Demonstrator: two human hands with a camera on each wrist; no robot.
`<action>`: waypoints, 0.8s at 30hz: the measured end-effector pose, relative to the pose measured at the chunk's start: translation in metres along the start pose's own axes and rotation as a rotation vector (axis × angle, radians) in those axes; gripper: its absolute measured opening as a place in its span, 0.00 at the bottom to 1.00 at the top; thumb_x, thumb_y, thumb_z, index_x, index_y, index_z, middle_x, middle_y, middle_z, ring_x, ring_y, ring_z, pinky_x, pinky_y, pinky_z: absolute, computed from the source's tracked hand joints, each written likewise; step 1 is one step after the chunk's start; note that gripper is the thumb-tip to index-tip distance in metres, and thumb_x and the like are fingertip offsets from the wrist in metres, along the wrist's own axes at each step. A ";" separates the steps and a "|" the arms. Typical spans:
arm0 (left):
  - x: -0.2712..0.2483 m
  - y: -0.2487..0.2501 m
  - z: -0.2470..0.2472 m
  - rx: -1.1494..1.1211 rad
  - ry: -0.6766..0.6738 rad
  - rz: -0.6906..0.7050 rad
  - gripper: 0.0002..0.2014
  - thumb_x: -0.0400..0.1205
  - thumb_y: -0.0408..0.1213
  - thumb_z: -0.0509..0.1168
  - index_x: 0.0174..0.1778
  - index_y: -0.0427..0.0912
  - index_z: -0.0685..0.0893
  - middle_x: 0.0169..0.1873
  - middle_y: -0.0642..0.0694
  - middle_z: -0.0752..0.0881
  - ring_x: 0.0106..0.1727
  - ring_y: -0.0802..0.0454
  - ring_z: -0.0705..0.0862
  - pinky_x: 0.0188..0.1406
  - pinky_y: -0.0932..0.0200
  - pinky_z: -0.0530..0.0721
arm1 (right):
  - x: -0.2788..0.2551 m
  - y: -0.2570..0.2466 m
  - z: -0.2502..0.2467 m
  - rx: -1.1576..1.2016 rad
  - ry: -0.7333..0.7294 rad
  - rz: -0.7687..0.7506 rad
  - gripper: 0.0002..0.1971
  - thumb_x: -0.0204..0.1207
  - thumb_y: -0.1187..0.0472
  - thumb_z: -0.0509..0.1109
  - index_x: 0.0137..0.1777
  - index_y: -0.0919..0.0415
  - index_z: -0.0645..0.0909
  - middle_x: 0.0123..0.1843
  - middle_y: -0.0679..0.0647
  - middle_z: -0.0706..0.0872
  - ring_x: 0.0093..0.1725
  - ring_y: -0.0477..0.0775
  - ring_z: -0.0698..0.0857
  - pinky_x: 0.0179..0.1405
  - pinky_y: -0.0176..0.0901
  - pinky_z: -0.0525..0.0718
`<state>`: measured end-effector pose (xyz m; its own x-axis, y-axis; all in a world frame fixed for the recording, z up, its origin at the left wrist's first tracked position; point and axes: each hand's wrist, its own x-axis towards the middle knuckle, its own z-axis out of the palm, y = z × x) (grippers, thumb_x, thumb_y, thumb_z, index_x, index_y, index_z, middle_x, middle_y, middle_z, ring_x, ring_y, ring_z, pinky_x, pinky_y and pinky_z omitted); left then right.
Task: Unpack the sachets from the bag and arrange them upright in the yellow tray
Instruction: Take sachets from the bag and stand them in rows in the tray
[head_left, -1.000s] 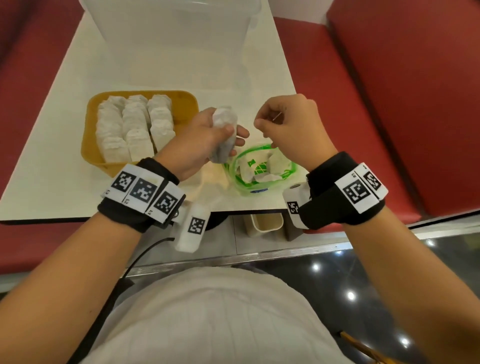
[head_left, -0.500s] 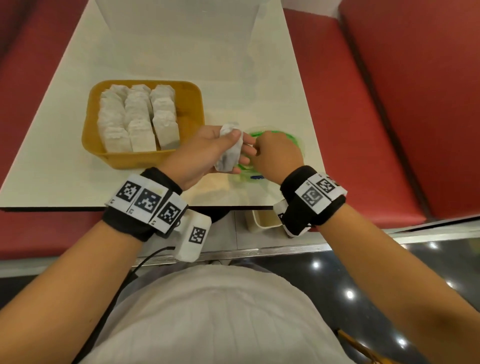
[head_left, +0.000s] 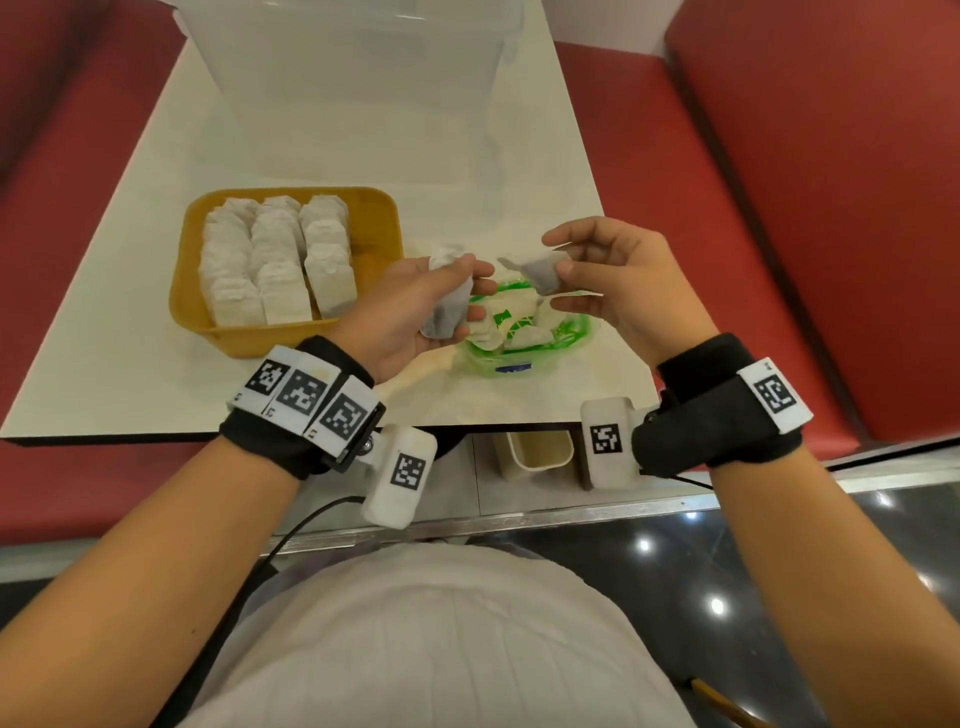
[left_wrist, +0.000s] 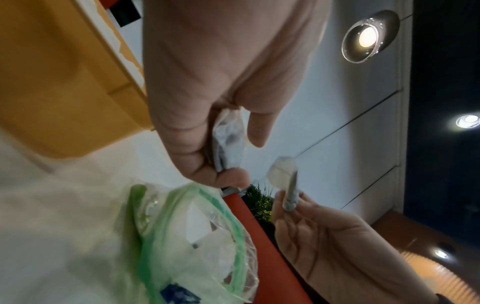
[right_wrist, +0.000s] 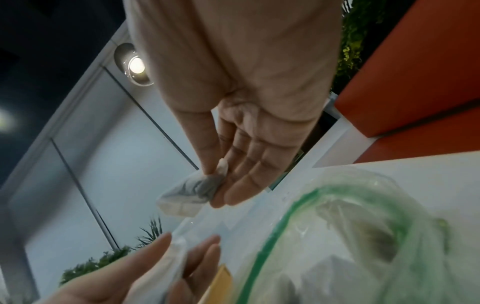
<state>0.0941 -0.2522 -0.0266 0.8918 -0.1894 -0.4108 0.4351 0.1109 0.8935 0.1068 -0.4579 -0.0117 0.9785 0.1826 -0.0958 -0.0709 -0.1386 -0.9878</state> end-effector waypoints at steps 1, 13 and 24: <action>-0.001 0.001 0.003 0.007 -0.020 -0.005 0.14 0.85 0.47 0.63 0.57 0.43 0.86 0.53 0.47 0.89 0.45 0.54 0.85 0.33 0.67 0.84 | -0.001 -0.001 0.003 0.025 0.001 -0.019 0.11 0.78 0.74 0.67 0.56 0.62 0.83 0.40 0.54 0.85 0.40 0.50 0.87 0.41 0.41 0.88; -0.008 0.004 0.010 0.010 0.125 0.151 0.07 0.79 0.32 0.71 0.52 0.43 0.86 0.37 0.49 0.83 0.32 0.60 0.77 0.26 0.70 0.75 | -0.020 0.007 0.028 -0.057 0.104 -0.162 0.14 0.70 0.80 0.72 0.52 0.66 0.80 0.39 0.57 0.82 0.35 0.54 0.84 0.37 0.42 0.88; -0.018 0.002 0.009 0.139 0.117 0.260 0.04 0.79 0.31 0.72 0.44 0.44 0.85 0.34 0.50 0.82 0.32 0.59 0.77 0.29 0.68 0.76 | -0.016 -0.008 0.030 -0.140 0.080 -0.050 0.20 0.73 0.61 0.77 0.64 0.61 0.79 0.50 0.64 0.87 0.44 0.64 0.88 0.40 0.55 0.89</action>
<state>0.0778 -0.2577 -0.0154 0.9826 -0.0573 -0.1765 0.1771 0.0053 0.9842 0.0861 -0.4303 -0.0058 0.9928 0.1153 -0.0310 0.0008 -0.2662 -0.9639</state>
